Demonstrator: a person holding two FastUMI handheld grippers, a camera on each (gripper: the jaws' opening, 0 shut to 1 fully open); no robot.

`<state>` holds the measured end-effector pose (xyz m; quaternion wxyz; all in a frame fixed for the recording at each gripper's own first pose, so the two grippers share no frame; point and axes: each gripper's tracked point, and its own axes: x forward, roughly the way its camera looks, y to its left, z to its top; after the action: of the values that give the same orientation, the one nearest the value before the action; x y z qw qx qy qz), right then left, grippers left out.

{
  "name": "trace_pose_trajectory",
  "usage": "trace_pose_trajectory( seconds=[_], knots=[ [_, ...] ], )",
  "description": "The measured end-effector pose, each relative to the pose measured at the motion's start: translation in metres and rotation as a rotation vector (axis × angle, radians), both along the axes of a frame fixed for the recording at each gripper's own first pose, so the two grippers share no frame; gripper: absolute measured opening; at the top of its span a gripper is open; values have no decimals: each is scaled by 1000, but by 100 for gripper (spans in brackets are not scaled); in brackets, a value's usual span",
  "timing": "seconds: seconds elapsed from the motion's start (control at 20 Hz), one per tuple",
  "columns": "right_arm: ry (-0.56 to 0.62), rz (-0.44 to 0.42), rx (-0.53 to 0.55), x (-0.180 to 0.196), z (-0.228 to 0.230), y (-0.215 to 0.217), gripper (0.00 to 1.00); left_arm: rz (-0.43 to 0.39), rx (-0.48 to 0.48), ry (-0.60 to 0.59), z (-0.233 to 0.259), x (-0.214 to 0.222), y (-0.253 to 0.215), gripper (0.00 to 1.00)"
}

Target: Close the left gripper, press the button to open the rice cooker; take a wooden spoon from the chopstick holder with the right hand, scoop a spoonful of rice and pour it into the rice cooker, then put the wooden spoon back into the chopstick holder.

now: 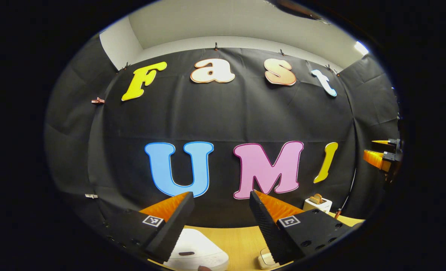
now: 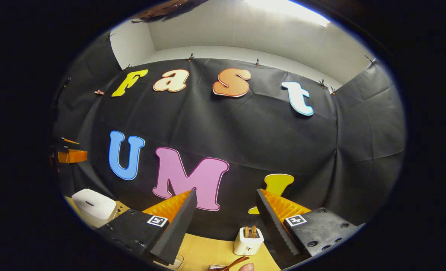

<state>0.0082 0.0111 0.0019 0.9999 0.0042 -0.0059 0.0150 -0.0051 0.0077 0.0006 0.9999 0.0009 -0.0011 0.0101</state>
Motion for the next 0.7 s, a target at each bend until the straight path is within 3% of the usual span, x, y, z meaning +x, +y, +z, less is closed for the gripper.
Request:
trace_pose_trajectory(
  seconds=[0.55, 0.65, 0.7],
  knots=[
    [2, 1, -15, -5, 2, -1, 96, -1, -11, 8, -3, -2, 0, 95],
    [4, -1, -15, -6, 1, -1, 97, -15, -17, 19, -5, 1, 0, 89],
    [3, -2, -15, -5, 2, -1, 97, -42, -22, 30, -9, 1, -4, 77]
  ],
)
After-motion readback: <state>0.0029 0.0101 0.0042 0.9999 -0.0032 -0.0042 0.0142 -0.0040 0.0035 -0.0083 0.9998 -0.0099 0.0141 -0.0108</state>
